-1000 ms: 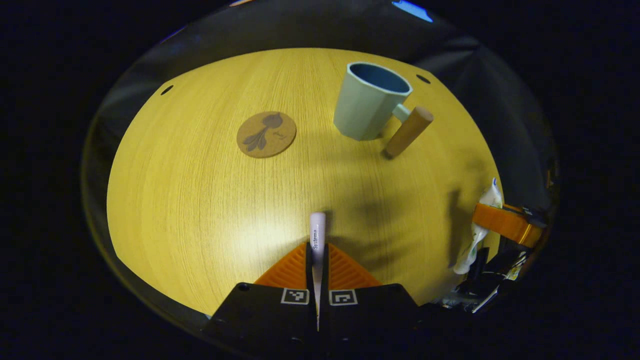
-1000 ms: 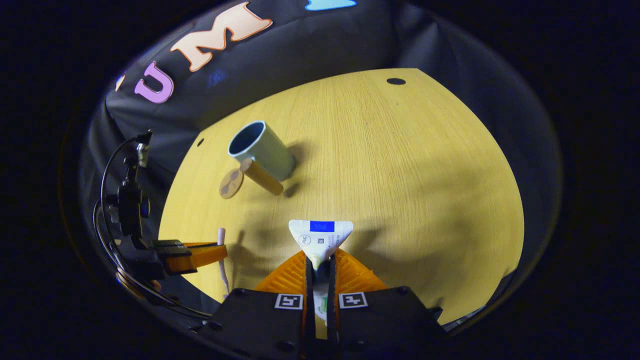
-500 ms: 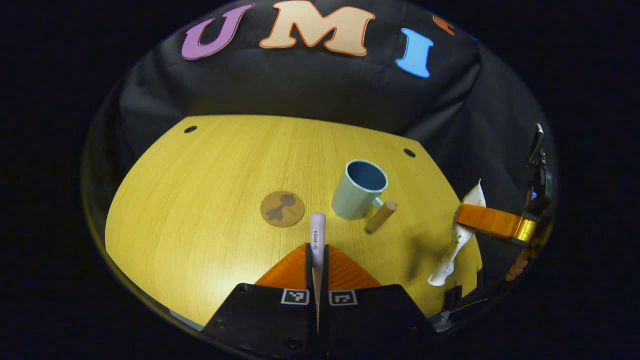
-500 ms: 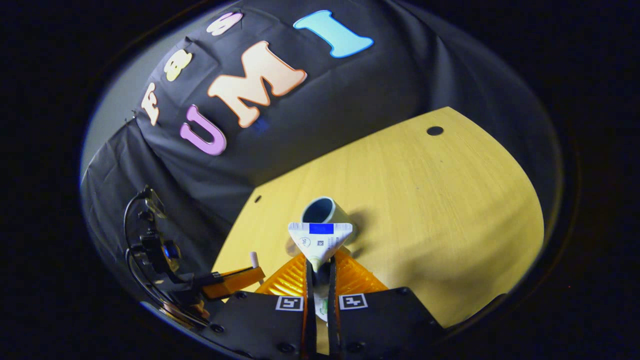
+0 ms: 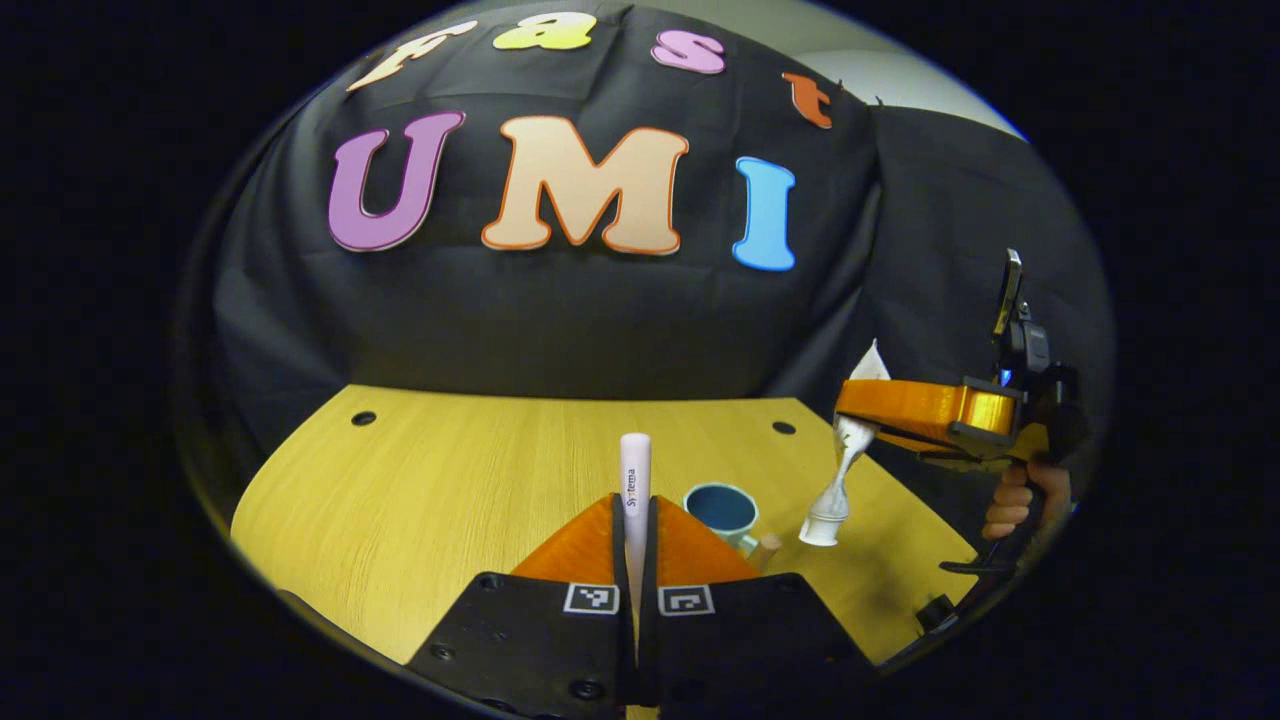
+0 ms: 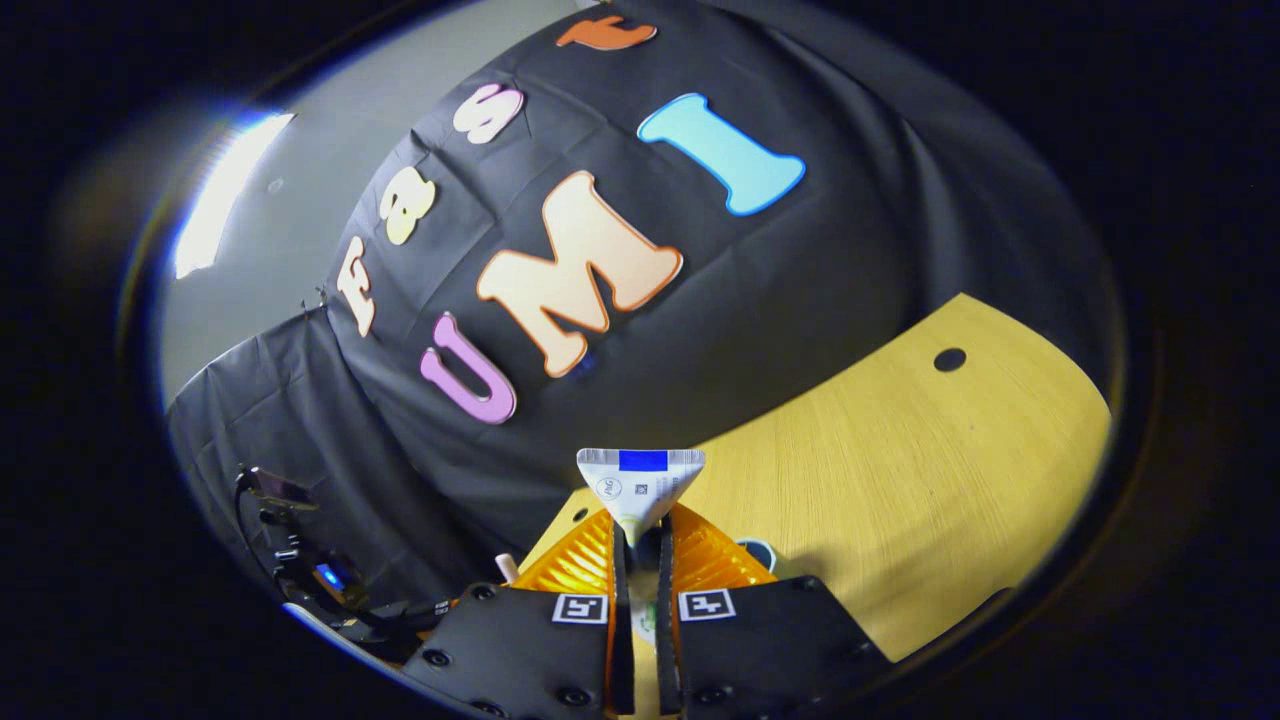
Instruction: Put the toothbrush and toothpaste on the desktop into the cup, then pick up the cup and place it on the coaster on the desktop.
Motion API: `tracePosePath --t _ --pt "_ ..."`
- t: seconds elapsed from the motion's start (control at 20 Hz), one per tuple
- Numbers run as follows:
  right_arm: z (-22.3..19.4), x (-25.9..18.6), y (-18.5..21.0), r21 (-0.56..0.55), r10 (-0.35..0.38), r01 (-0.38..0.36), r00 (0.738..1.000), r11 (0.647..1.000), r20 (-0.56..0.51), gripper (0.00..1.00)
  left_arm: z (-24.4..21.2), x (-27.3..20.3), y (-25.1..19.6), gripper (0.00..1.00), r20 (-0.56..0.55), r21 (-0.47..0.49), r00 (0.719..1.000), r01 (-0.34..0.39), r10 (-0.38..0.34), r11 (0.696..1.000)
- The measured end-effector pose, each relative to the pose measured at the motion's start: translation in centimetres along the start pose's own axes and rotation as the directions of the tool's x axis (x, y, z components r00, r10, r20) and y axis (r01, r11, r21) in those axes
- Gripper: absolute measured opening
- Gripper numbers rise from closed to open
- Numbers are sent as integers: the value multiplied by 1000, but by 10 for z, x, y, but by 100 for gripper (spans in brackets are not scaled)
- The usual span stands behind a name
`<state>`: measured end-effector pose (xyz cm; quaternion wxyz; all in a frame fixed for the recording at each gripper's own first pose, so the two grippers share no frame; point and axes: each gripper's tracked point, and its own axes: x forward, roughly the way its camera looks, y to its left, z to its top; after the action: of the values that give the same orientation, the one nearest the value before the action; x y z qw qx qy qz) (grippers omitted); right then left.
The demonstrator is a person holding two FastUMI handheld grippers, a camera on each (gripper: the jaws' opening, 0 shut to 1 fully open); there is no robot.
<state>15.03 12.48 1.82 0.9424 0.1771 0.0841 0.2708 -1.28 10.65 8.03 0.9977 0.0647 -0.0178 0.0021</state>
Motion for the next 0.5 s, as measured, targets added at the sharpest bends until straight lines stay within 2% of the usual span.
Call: tracePosePath --t 0.2,0.5 --pt "9 36 -12 -70 -43 50 994 996 104 11 38 29 -2 0 109 18 991 81 -83 997" --pt "-27 76 -37 -173 -106 124 988 977 111 11 61 58 -20 0 197 43 959 197 -201 980"
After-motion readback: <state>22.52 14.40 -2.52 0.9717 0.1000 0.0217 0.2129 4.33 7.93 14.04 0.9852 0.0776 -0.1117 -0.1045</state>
